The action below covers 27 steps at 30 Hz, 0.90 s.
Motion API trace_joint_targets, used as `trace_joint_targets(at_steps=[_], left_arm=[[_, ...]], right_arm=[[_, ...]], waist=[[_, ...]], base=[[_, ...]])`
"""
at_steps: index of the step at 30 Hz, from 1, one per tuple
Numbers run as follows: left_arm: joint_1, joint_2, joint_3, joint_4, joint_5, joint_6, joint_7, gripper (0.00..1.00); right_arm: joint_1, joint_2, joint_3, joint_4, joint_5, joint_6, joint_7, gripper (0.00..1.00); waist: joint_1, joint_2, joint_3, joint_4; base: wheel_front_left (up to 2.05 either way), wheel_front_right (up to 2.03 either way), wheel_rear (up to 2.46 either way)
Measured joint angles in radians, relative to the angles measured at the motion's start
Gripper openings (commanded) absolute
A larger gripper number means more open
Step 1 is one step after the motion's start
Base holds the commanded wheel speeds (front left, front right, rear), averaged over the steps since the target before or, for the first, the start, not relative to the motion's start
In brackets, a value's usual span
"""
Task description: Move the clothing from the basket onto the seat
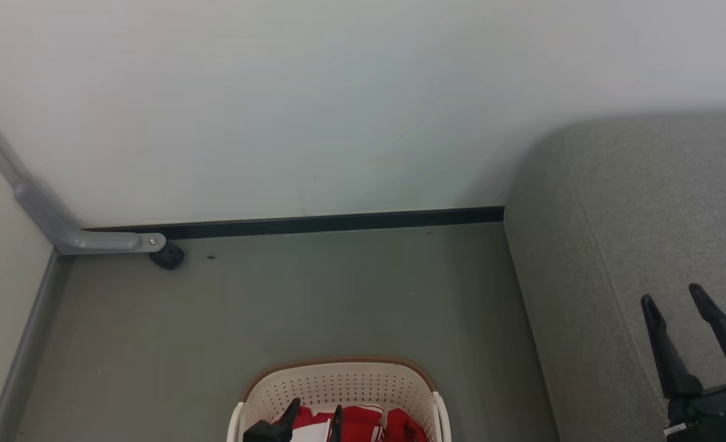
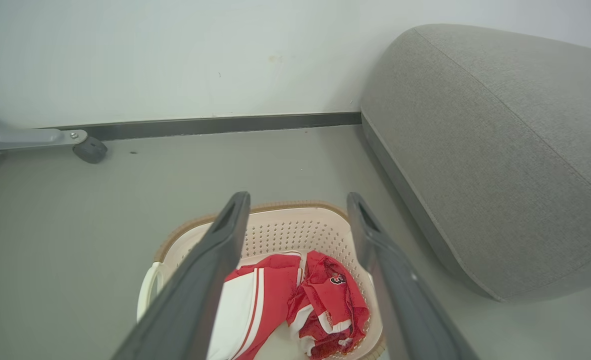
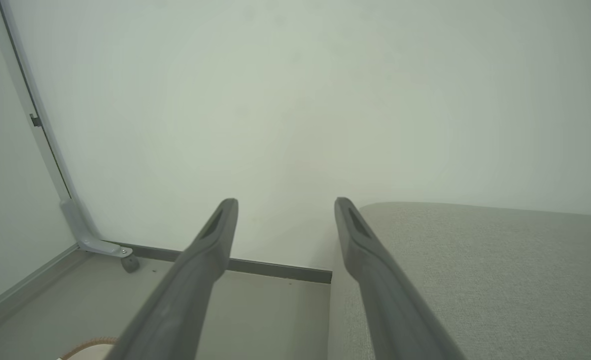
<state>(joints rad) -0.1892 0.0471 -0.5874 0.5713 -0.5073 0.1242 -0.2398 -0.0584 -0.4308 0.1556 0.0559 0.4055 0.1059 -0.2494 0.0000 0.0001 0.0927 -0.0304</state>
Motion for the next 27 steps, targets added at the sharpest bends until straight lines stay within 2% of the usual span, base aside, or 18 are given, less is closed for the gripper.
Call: trace_joint_targets(at_steps=[6,16,27], left_arm=[[-0.122,0.0,-0.123,0.05,-0.08,0.0,0.032,1.0],[-0.256,0.0,-0.272,0.119,-0.193,0.0,0.113,1.0],[-0.35,0.001,-0.321,0.206,-0.314,0.0,0.187,1.0]], right_arm=[[-0.05,-0.031,-0.024,-0.06,0.037,0.009,0.0,1.0],[-0.128,-0.069,-0.056,-0.122,0.107,0.017,-0.003,1.0],[-0.187,-0.157,-0.014,-0.224,0.196,0.017,-0.007,1.0]], waist=[[0.0001,0.0001,0.087,-0.026],[0.0002,0.0001,0.228,-0.07],[0.0002,0.0001,0.373,-0.129]], base=[[0.0,0.0,0.0],[0.0,0.0,0.0],[0.0,0.0,0.0]])
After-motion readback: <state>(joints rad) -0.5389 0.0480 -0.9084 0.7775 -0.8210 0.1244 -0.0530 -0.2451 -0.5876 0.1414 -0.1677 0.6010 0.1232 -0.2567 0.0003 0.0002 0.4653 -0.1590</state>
